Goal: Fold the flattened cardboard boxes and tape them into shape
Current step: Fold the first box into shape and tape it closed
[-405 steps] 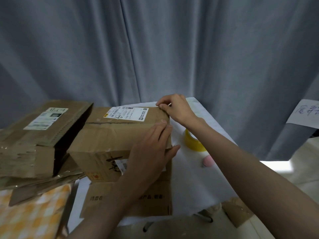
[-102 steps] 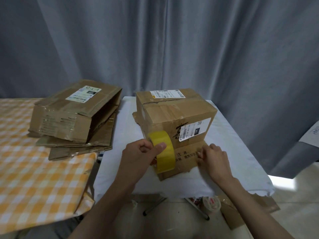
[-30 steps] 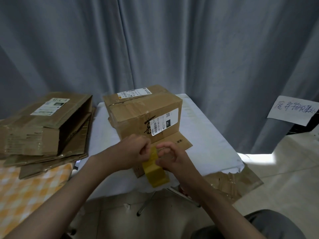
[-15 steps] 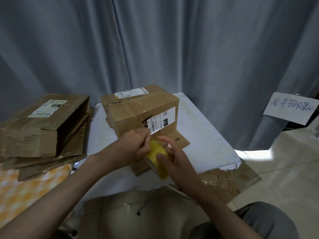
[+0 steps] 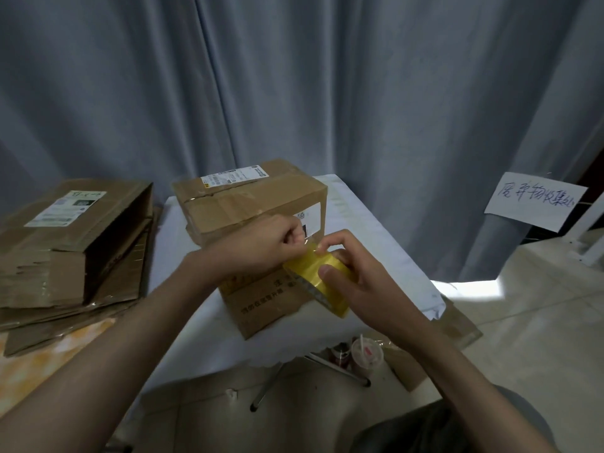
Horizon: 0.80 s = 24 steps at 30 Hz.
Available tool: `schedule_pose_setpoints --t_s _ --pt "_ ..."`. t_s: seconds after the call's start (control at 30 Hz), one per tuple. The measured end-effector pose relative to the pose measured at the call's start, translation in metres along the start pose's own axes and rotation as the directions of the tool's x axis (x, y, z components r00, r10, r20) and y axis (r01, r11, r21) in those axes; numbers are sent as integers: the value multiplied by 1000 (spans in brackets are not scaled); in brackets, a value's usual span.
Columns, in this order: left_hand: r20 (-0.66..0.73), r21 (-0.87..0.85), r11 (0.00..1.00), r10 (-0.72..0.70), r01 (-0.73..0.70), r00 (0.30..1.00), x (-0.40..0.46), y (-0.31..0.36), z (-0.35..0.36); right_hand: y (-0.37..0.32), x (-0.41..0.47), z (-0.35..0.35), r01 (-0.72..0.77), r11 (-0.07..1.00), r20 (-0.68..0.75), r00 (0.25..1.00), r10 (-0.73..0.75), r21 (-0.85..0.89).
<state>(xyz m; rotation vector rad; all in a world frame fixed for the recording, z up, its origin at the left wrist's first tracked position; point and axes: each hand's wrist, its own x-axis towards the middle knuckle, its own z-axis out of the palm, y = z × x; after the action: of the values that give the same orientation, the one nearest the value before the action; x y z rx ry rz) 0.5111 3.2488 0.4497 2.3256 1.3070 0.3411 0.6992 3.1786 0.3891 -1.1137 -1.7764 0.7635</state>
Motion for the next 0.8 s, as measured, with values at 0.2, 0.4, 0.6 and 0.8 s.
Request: schedule_pose_setpoints --t_s 0.2,0.4,0.6,0.8 --pt "-186 148 989 2 26 982 26 13 30 25 2 -24 -45 992 -88 995 35 -115" --pt "-354 180 983 44 22 934 11 -15 16 79 53 -37 -237 919 -185 965 185 -317" --pt "-446 273 949 -19 156 895 -21 -68 -29 126 69 -16 -279 739 -147 960 240 -613" --pt "-553 141 986 5 88 833 -37 -125 -44 94 80 14 -240 774 -261 960 100 -586"
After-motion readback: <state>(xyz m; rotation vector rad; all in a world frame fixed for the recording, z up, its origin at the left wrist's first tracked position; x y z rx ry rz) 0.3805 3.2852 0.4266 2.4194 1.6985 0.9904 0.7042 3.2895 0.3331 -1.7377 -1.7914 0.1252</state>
